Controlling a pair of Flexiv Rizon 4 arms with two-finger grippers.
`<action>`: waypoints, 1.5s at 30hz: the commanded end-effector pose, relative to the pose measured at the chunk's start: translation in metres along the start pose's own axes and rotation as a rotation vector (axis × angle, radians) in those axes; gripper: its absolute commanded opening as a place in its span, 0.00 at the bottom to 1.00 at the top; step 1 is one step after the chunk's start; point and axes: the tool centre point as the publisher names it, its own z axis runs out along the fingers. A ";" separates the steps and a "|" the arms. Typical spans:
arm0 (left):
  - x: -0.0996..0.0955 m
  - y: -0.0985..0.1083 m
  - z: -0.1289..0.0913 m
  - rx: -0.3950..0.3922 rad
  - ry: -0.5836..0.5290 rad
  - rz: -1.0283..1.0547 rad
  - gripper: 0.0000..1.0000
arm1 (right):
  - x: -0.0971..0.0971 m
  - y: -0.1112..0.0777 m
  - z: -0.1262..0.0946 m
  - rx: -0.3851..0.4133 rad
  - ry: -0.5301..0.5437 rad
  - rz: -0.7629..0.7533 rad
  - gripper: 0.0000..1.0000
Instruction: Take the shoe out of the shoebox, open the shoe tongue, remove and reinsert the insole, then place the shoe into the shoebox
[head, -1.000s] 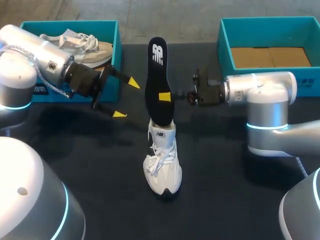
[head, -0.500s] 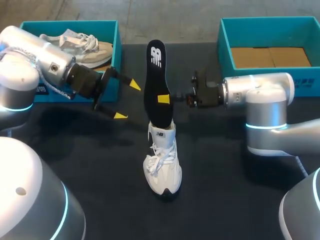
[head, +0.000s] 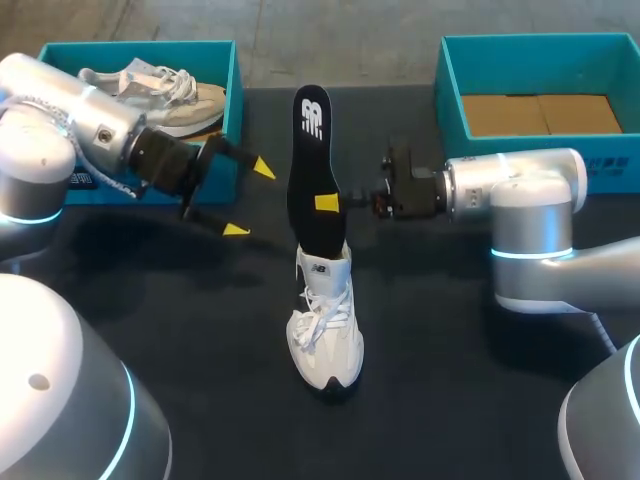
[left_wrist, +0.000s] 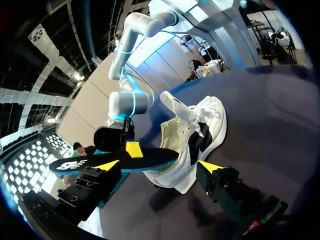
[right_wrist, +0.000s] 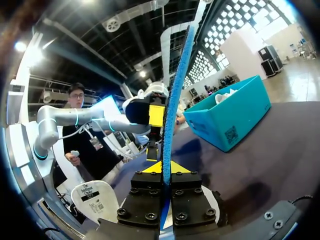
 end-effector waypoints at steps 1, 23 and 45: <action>0.003 0.001 -0.001 -0.008 -0.007 -0.012 1.00 | 0.001 -0.002 0.002 0.003 -0.002 0.001 0.00; -0.023 -0.008 0.002 -0.038 0.087 0.028 1.00 | -0.001 -0.016 0.001 0.027 -0.001 0.036 0.00; -0.047 -0.006 0.021 -0.043 0.185 0.096 1.00 | -0.001 -0.030 0.001 0.034 -0.006 0.055 0.00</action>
